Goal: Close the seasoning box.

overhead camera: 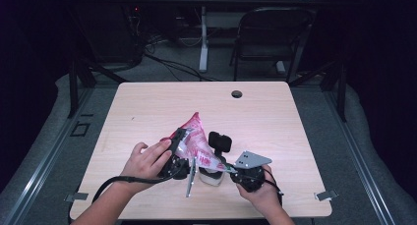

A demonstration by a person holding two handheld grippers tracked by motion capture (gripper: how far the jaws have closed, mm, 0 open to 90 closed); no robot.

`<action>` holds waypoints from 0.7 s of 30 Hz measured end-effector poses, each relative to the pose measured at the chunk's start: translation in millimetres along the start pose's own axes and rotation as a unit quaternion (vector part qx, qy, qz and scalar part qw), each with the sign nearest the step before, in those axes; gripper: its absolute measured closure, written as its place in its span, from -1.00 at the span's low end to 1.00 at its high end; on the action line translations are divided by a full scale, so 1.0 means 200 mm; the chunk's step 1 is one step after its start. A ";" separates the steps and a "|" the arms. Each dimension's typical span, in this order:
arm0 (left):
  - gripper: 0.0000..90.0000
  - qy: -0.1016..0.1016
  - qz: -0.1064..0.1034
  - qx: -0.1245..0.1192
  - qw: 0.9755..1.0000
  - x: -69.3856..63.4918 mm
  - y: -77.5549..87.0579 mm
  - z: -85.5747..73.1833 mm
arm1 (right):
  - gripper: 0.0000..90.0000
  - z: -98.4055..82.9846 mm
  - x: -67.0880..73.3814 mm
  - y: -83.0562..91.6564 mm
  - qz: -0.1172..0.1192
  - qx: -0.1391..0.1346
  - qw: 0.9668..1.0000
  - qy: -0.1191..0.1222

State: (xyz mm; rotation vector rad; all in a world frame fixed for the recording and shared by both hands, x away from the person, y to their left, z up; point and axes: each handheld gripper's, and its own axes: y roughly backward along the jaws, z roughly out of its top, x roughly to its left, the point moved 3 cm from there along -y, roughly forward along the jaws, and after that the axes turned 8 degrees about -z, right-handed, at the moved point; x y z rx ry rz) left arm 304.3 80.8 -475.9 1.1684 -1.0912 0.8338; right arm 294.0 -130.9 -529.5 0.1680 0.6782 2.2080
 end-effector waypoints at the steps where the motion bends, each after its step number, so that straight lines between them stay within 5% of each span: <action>1: 0.60 0.000 -0.001 0.000 1.000 0.00 0.00 0.00 | 1.00 0.00 0.00 0.00 0.000 0.000 1.000 0.000; 21: 0.60 0.003 0.007 -0.006 1.000 0.01 0.01 0.01 | 1.00 0.00 0.00 0.00 0.000 0.000 1.000 0.001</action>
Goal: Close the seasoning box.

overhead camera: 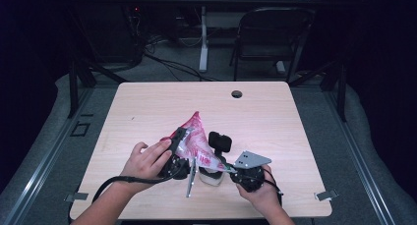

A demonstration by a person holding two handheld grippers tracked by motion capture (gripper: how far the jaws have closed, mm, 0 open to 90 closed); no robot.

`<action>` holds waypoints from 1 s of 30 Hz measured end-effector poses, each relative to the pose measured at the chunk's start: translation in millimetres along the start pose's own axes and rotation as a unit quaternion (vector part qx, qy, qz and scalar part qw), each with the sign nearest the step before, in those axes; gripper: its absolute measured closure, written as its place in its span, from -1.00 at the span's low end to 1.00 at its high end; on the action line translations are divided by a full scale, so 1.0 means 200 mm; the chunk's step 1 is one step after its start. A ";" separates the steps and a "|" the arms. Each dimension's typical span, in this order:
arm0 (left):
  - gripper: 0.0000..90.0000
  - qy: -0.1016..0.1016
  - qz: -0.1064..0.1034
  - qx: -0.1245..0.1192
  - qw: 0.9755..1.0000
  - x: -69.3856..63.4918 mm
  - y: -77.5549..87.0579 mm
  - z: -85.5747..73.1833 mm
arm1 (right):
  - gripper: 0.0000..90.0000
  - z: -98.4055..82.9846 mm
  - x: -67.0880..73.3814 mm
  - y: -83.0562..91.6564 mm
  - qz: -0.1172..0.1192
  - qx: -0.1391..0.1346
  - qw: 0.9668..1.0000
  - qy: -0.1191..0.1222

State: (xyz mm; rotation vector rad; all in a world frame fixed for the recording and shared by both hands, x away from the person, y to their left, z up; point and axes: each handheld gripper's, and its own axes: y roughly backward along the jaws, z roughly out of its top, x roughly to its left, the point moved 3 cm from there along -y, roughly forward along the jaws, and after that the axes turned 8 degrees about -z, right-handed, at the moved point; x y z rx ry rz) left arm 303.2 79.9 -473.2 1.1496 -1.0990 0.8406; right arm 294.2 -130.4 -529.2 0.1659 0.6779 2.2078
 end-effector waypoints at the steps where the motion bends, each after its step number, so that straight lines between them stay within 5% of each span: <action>1: 0.60 0.000 -0.001 0.001 1.000 0.00 0.00 0.00 | 1.00 0.00 0.00 0.00 0.000 0.000 1.000 0.000; 30: 0.60 -0.004 0.006 -0.001 1.000 0.01 0.01 0.00 | 1.00 0.00 0.00 0.00 -0.003 0.000 1.000 0.003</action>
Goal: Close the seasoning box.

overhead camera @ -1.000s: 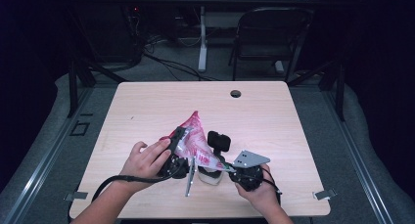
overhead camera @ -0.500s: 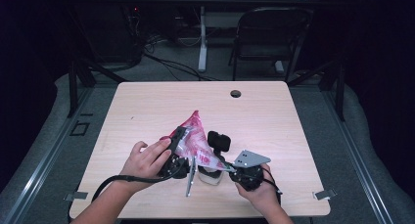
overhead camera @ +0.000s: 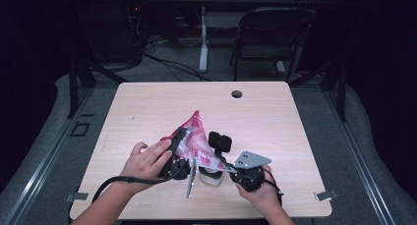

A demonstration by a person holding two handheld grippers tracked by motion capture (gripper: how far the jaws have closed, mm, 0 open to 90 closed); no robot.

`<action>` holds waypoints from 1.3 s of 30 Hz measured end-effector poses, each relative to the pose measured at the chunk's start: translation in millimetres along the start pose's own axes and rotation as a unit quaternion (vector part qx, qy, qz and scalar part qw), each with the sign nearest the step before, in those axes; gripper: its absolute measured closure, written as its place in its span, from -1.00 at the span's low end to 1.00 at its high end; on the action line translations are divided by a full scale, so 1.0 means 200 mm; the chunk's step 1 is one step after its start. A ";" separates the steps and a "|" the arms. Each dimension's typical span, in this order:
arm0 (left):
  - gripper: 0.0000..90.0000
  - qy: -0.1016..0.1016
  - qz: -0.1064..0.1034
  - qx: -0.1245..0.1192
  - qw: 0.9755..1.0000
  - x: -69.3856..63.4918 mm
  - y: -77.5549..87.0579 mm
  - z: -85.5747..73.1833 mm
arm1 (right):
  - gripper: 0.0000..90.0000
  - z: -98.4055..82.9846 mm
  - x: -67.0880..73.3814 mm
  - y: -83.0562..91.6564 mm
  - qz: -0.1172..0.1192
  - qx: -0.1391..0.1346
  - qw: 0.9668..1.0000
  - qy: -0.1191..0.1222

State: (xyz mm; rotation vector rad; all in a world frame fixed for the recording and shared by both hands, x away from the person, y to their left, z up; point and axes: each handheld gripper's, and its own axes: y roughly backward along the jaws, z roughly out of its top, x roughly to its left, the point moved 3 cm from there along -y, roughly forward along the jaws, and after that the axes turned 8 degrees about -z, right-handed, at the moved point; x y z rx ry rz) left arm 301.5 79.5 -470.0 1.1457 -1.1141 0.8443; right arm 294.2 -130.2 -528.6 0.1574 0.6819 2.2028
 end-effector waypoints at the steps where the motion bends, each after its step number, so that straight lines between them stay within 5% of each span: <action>1: 0.60 0.000 0.000 0.000 1.000 0.00 0.00 0.00 | 1.00 0.00 0.00 0.00 0.000 0.000 1.000 0.000; 39: 0.60 0.026 -0.018 0.005 0.999 -0.05 -0.02 -0.03 | 1.00 0.00 0.00 0.01 -0.005 -0.005 1.000 -0.008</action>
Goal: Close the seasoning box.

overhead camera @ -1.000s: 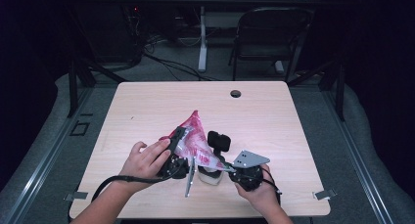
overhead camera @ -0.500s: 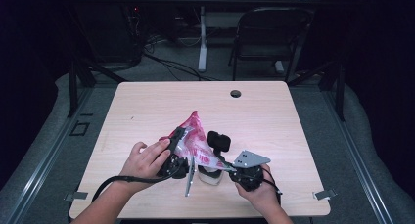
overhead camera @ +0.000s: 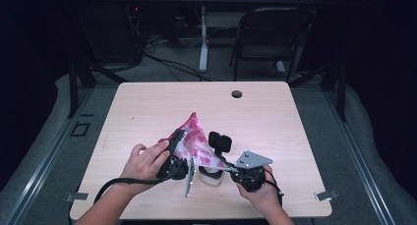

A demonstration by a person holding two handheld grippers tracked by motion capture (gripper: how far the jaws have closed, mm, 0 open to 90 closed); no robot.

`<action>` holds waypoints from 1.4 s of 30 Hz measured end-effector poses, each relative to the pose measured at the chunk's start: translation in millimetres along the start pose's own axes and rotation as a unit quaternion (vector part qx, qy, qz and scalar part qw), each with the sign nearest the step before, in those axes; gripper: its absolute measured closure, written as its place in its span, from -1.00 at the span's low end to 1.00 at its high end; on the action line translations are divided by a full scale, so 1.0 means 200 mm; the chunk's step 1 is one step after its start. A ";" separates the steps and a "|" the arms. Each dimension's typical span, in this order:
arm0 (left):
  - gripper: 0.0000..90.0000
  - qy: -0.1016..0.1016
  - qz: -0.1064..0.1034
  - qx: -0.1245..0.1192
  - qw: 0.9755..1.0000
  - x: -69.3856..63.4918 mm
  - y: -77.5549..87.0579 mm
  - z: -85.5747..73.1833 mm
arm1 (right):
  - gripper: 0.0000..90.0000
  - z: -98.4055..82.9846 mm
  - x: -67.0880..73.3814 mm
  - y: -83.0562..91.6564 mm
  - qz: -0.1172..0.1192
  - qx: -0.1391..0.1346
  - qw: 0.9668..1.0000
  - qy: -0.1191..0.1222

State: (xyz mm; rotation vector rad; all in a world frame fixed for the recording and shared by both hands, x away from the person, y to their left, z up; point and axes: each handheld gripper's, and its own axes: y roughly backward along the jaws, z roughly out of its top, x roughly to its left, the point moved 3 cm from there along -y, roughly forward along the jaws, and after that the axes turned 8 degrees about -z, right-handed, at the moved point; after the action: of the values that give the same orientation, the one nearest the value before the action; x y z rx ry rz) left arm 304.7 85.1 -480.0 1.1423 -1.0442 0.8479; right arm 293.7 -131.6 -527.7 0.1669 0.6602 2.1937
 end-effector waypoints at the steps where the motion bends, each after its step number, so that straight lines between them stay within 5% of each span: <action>1: 0.60 0.005 -0.003 0.000 1.000 0.00 0.00 0.00 | 1.00 0.00 0.00 0.00 0.000 0.000 1.000 0.000; 29: 0.60 0.018 -0.015 0.005 1.000 -0.03 -0.01 -0.02 | 1.00 0.00 0.00 0.00 -0.004 -0.003 1.000 -0.002; 42: 0.61 0.042 -0.027 0.005 0.999 -0.06 -0.02 -0.05 | 1.00 0.01 0.00 0.01 -0.006 -0.013 1.000 -0.004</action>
State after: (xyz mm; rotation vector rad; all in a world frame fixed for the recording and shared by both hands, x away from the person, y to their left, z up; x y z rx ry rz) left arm 306.5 94.0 -492.4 1.1288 -0.9372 0.8517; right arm 292.7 -131.3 -524.7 0.1582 0.6270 2.1877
